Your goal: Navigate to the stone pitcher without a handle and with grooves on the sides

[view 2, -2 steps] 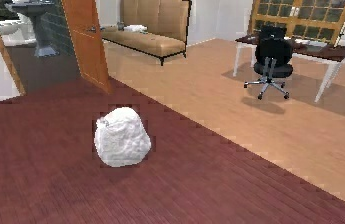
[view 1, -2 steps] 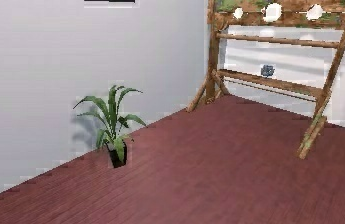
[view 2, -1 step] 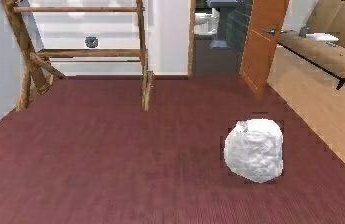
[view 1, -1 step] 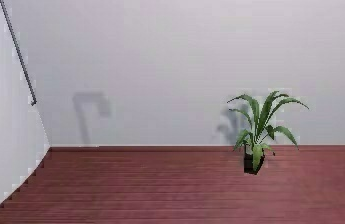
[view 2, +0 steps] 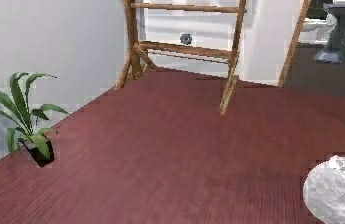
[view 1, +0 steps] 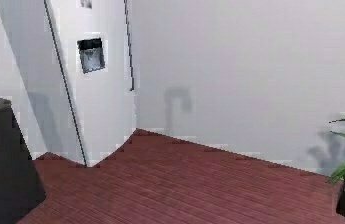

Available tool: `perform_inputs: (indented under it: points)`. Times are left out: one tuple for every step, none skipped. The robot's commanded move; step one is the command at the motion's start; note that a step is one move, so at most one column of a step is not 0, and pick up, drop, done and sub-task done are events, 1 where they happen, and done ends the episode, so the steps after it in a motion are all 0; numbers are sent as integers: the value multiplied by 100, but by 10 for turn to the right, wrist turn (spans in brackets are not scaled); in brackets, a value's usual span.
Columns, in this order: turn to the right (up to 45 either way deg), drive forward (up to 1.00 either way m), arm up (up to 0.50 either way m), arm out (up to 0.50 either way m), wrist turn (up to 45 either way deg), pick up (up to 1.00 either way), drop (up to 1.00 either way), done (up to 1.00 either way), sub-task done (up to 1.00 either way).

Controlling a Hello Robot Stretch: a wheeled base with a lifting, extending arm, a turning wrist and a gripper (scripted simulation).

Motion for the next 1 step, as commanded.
perform_inputs:
  points:
    - [0, 10, 0, 0, 0, 0, 0, 0, 0]
